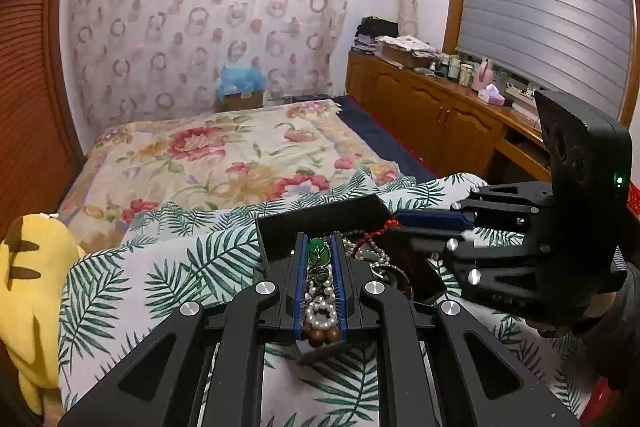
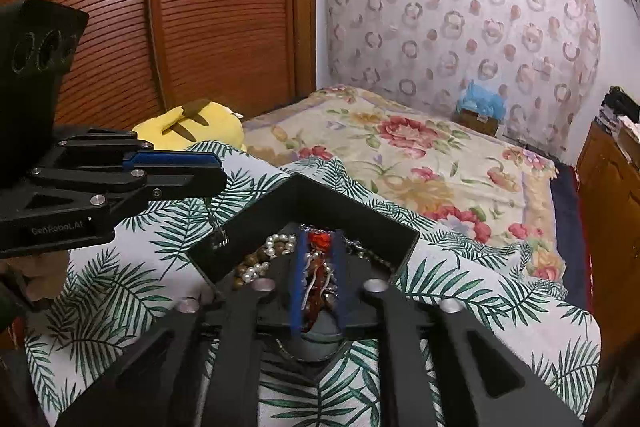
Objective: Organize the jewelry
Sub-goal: 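Carry the jade pendant and red string bracelet over the black box and release both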
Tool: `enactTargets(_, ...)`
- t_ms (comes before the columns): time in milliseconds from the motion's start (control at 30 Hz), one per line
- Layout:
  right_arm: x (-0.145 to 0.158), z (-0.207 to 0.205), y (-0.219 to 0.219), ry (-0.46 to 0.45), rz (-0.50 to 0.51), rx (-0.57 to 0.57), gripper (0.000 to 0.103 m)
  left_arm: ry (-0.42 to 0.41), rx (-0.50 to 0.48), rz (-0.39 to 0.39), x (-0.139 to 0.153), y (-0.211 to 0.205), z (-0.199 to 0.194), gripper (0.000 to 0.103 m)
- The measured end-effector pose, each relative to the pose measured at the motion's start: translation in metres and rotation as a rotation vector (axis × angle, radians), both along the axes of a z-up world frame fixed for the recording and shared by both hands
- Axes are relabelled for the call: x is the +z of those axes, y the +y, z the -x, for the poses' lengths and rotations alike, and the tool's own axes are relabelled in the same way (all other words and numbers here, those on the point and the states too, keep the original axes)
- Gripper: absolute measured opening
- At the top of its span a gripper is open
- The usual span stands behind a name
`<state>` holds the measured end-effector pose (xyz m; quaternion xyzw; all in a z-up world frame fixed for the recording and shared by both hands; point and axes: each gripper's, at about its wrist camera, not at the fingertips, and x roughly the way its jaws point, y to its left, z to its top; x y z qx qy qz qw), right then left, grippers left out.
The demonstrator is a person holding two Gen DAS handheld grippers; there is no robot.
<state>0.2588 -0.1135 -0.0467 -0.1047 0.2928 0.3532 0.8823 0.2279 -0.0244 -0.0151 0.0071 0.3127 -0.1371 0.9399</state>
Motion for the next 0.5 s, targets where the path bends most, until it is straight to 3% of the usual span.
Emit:
enactTargets(33, 0.0, -0.002, -0.001, -0.002, 0.001, -0.004, 0.038, 0.0, -0.003, 0.001, 0.0, -0.001, -0.003, 0.011)
enactTargets(500, -0.001, 0.002, -0.036, -0.012, 0.024, -0.111, 0.038, 0.004, -0.036, 0.002, -0.004, -0.014, -0.023, 0.011)
